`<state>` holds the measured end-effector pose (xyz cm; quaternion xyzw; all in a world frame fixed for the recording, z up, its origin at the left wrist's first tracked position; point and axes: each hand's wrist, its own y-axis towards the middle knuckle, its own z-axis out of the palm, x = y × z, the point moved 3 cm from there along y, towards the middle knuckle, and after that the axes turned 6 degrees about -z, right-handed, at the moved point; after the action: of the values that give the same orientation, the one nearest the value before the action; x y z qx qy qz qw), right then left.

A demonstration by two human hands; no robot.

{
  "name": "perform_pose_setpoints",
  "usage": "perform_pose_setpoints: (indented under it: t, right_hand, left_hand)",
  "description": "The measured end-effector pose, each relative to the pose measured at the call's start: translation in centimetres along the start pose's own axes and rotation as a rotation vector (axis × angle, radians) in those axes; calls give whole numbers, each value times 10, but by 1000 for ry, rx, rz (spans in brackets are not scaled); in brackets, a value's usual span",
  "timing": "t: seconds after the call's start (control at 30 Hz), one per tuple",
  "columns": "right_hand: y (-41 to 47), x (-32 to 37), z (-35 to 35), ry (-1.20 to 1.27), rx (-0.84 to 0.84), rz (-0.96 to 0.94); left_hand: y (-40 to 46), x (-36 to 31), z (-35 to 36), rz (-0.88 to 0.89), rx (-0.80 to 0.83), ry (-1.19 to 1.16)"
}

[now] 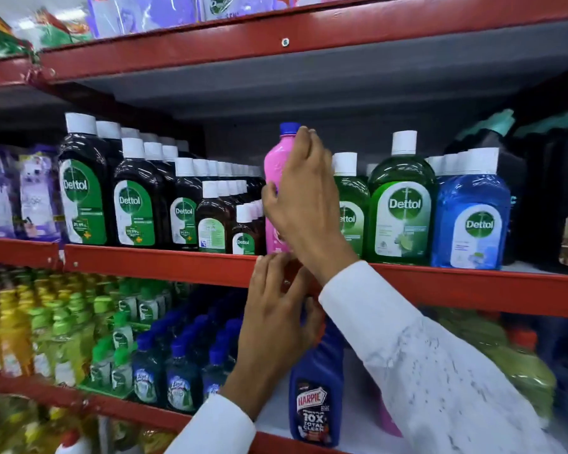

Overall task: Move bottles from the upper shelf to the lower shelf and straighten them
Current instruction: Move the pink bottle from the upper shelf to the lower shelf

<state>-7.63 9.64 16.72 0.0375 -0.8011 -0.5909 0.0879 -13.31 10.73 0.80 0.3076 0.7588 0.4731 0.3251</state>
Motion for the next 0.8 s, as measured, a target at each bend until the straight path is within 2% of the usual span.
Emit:
perform_pose_setpoints:
  t: [0.2, 0.37, 0.6, 0.8]
  right_hand:
    - [17, 2, 20, -54, 23, 49]
    - [13, 7, 16, 70, -25, -31]
    - [11, 15, -53, 296, -275, -121]
    - [-22, -17, -125, 414, -297, -96]
  left_hand:
    - [-1, 2, 3, 20, -16, -23]
    - [-2, 3, 4, 12, -2, -34]
    - [-6, 2, 8, -43, -6, 21]
    - [-6, -10, 6, -53, -67, 33]
